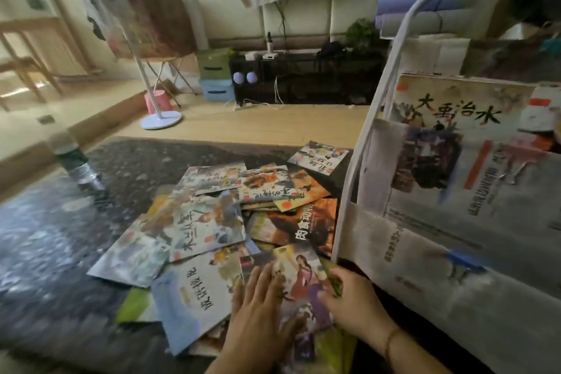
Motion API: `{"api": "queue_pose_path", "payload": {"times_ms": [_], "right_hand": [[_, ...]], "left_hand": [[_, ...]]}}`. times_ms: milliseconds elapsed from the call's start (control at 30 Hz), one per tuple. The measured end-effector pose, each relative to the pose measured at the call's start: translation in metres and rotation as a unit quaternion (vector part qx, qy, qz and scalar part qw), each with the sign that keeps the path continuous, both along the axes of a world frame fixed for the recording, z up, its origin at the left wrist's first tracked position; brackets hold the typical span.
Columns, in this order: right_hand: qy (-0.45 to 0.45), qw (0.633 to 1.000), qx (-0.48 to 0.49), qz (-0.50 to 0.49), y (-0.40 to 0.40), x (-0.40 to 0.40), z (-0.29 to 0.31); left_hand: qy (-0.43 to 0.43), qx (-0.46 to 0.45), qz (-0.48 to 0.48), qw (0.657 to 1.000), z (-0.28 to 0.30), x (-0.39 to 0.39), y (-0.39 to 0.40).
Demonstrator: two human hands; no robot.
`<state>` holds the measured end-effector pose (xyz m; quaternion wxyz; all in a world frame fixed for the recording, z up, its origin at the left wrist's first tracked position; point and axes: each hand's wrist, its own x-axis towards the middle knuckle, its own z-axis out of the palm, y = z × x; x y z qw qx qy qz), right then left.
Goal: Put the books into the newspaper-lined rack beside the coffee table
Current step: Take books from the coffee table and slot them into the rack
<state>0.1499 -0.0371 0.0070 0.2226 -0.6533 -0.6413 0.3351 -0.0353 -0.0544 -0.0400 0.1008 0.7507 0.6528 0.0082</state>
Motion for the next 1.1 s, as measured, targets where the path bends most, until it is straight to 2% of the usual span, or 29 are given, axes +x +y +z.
{"api": "queue_pose_path", "payload": {"times_ms": [200, 300, 400, 433, 500, 567, 667, 767, 900, 1000, 1033, 1100], "right_hand": [[-0.054, 0.995, -0.032, -0.082, 0.023, -0.017, -0.017], [-0.005, 0.997, -0.037, -0.07, 0.025, -0.012, -0.021], [0.07, 0.996, -0.009, -0.054, 0.018, -0.005, -0.004], [0.1, 0.993, 0.015, -0.063, 0.016, 0.0, 0.003], [0.142, 0.983, 0.066, -0.101, 0.015, 0.013, 0.021], [0.175, 0.97, 0.099, -0.135, 0.016, 0.029, 0.035], [0.178, 0.966, 0.121, -0.146, 0.015, 0.05, 0.053], [0.169, 0.967, 0.122, -0.149, 0.009, 0.064, 0.065], [0.193, 0.961, 0.137, -0.145, -0.004, 0.079, 0.087], [0.183, 0.949, 0.225, -0.122, -0.005, 0.098, 0.122], [0.151, 0.948, 0.26, -0.104, -0.003, 0.103, 0.133], [0.019, 0.947, 0.314, -0.062, 0.001, 0.112, 0.152]], "left_hand": [[-0.032, 0.003, -0.005, 0.999, 0.003, -0.001, -0.003], [-0.046, 0.007, -0.014, 0.999, 0.004, -0.003, -0.005], [-0.146, 0.065, 0.019, 0.987, 0.0, -0.009, -0.01], [-0.219, 0.101, 0.045, 0.97, 0.0, -0.01, -0.012], [-0.377, 0.153, 0.109, 0.907, 0.005, -0.007, -0.011], [-0.508, 0.125, 0.166, 0.836, 0.021, 0.0, -0.006], [-0.611, 0.068, 0.184, 0.767, 0.046, 0.017, 0.0], [-0.661, 0.042, 0.179, 0.728, 0.062, 0.031, -0.001], [-0.666, 0.019, 0.174, 0.725, 0.068, 0.043, -0.001], [-0.667, 0.01, 0.161, 0.728, 0.072, 0.051, 0.0], [-0.667, 0.007, 0.157, 0.729, 0.074, 0.053, 0.001], [-0.665, 0.005, 0.152, 0.732, 0.076, 0.059, 0.003]]}}
